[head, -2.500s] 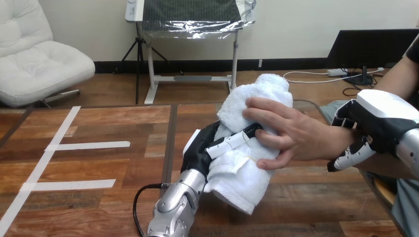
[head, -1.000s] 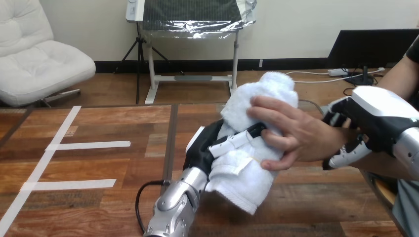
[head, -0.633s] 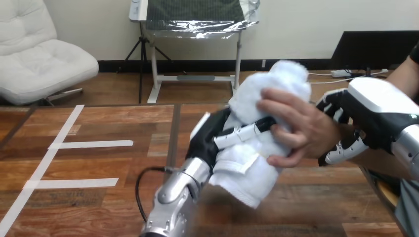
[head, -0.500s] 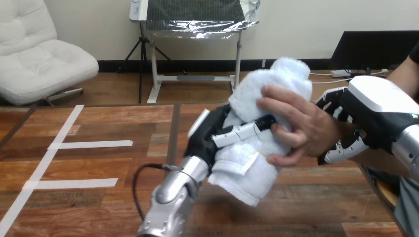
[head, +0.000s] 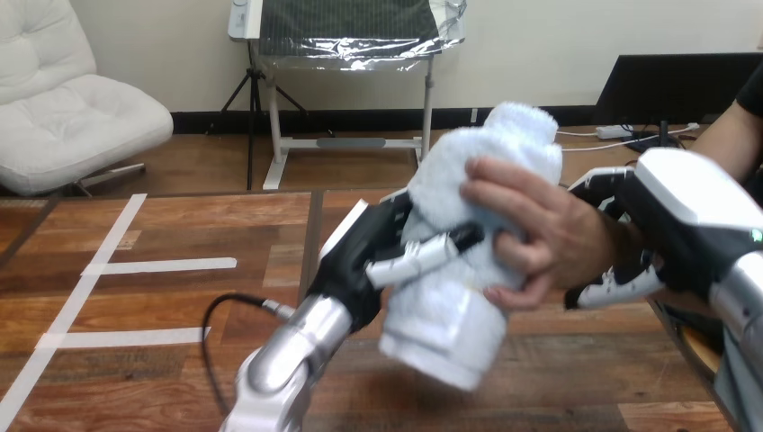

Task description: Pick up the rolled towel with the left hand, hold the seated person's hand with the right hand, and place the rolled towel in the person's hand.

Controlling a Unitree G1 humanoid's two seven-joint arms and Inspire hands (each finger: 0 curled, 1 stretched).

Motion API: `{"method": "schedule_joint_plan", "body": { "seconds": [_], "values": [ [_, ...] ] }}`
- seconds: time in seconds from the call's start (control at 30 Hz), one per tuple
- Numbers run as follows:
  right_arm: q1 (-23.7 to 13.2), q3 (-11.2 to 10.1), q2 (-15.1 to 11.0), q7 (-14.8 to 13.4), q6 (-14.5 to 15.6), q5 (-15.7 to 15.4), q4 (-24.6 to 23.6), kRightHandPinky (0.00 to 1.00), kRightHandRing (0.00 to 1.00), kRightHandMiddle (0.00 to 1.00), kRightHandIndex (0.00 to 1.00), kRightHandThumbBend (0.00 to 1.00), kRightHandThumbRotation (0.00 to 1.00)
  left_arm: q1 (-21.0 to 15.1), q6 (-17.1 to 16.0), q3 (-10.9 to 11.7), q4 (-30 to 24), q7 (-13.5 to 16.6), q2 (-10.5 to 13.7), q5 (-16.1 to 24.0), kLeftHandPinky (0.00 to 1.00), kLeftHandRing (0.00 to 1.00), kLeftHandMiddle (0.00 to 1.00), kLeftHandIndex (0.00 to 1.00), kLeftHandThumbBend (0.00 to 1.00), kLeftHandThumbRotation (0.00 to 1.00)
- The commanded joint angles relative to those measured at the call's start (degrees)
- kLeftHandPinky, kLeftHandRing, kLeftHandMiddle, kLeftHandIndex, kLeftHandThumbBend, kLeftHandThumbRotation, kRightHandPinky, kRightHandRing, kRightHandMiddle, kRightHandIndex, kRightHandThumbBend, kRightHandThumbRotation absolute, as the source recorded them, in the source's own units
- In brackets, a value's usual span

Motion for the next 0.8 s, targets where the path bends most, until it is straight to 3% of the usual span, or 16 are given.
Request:
{"method": "schedule_joint_plan", "body": {
  "seconds": [0.0,0.47,0.77],
  "values": [
    [0.9,-2.0,5.8,-4.6,0.1,-0.5,-11.4,0.66,0.76,0.80,0.74,0.83,0.00,5.4,-5.3,-2.8,-15.1,-3.4,4.9,2.0,0.67,0.74,0.79,0.91,0.67,0.36],
    [6.9,-1.7,13.2,-10.7,-3.1,0.3,-15.5,0.77,0.88,0.87,0.78,0.77,0.00,13.5,-9.0,-0.1,-24.4,-3.2,8.3,0.3,0.71,0.78,0.81,0.91,0.69,0.38],
    [10.1,-0.7,16.9,-15.2,-8.2,2.9,-16.1,0.82,0.93,0.91,0.81,0.67,0.00,18.8,-13.6,2.0,-28.7,0.4,8.4,0.1,0.70,0.77,0.80,0.88,0.67,0.43]
  ]
}}
